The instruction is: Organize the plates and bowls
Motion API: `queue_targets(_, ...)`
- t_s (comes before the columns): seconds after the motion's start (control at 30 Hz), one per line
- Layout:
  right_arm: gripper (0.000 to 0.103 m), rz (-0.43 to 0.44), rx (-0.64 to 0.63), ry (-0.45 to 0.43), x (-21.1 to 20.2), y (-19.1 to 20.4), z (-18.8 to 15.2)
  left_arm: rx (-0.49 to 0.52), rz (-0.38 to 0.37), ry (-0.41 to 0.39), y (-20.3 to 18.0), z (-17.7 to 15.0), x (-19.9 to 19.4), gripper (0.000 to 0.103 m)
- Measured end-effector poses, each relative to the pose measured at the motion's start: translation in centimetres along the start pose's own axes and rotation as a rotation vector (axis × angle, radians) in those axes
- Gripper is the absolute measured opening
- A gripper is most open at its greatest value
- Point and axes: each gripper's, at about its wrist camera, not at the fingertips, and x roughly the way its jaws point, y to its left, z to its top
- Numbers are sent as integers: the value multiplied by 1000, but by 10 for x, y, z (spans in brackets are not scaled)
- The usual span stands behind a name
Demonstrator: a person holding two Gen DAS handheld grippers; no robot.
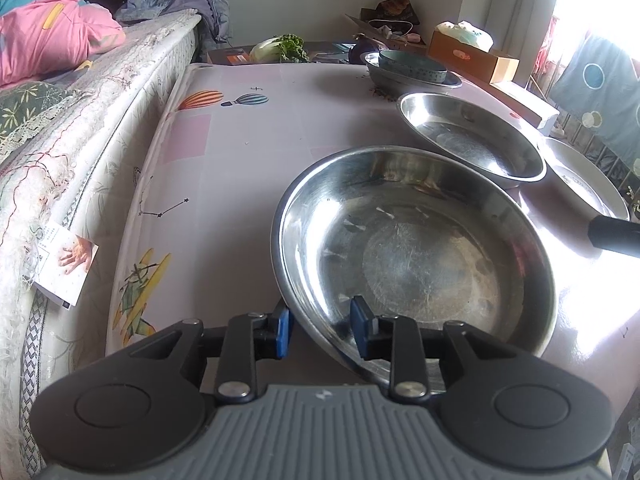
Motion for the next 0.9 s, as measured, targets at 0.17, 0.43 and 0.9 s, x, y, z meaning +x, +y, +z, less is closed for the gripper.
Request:
queue_targets(0.17,102,-209,-60,-64,-13,6,5,1,1,-1,0,0,0,31)
queue_targets(0.43,102,-398,-224,-107,-13,21,3,-13,-1,-4,3,1,-1,31)
queue_targets(0.9,102,-338,-193,-143,-27,15,10,-12,-1,-4,2,1,-1,31)
